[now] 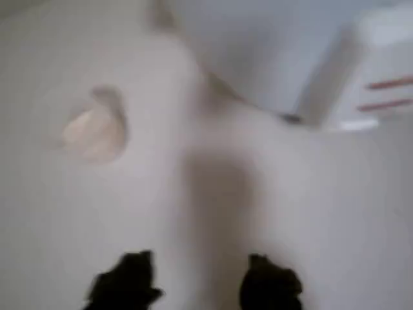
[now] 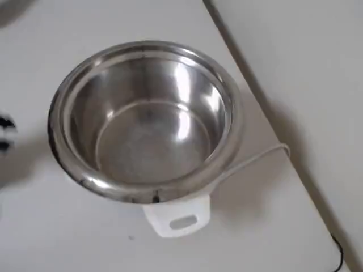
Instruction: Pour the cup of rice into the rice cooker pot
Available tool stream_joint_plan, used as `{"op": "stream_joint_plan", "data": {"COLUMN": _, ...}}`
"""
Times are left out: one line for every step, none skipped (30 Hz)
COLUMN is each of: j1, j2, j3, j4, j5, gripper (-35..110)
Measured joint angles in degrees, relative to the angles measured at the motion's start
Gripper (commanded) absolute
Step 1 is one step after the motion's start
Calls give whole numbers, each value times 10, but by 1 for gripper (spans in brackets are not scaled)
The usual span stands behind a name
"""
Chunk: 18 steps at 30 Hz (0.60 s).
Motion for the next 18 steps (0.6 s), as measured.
{"op": "stream_joint_plan", "data": {"j1": -24, "j2": 0, "j3": -1, "j4": -3, "j5": -4, "gripper": 34}}
{"op": "stream_joint_plan", "data": {"j1": -47, "j2": 2, "j3": 0, "j4": -15, "j5": -10, "gripper": 36}}
{"op": "stream_joint_plan", "data": {"j1": -68, "j2": 4, "j3": 5, "j4": -35, "j5": -16, "gripper": 38}}
{"op": "stream_joint_plan", "data": {"j1": -83, "j2": 9, "j3": 18, "j4": -63, "j5": -21, "gripper": 40}}
{"op": "stream_joint_plan", "data": {"j1": -97, "j2": 11, "j3": 36, "j4": -97, "j5": -28, "gripper": 40}}
{"op": "stream_joint_plan", "data": {"j1": -110, "j2": 12, "j3": 54, "j4": -132, "j5": -35, "gripper": 41}}
{"op": "stream_joint_plan", "data": {"j1": -119, "j2": 8, "j3": 70, "j4": -159, "j5": -40, "gripper": 42}}
{"op": "stream_joint_plan", "data": {"j1": -127, "j2": 18, "j3": 112, "j4": -211, "j5": -48, "gripper": 42}}
{"op": "stream_joint_plan", "data": {"j1": -133, "j2": 12, "j3": 159, "j4": -275, "j5": -64, "gripper": 43}}
{"op": "stream_joint_plan", "data": {"j1": -137, "j2": 9, "j3": 205, "j4": -348, "j5": -84, "gripper": 44}}
{"op": "stream_joint_plan", "data": {"j1": -142, "j2": 10, "j3": 250, "j4": -422, "j5": -105, "gripper": 44}}
{"op": "stream_joint_plan", "data": {"j1": -148, "j2": 10, "j3": 280, "j4": -476, "j5": -118, "gripper": 44}}
{"op": "stream_joint_plan", "data": {"j1": -155, "j2": 10, "j3": 301, "j4": -505, "j5": -125, "gripper": 44}}
{"op": "stream_joint_plan", "data": {"j1": -163, "j2": 9, "j3": 317, "j4": -529, "j5": -124, "gripper": 44}}
{"op": "stream_joint_plan", "data": {"j1": -171, "j2": 9, "j3": 328, "j4": -548, "j5": -124, "gripper": 44}}
{"op": "stream_joint_plan", "data": {"j1": -178, "j2": 5, "j3": 336, "j4": -561, "j5": -125, "gripper": 45}}
{"op": "stream_joint_plan", "data": {"j1": -183, "j2": -1, "j3": 340, "j4": -572, "j5": -125, "gripper": 46}}
{"op": "stream_joint_plan", "data": {"j1": -185, "j2": -6, "j3": 341, "j4": -581, "j5": -125, "gripper": 47}}
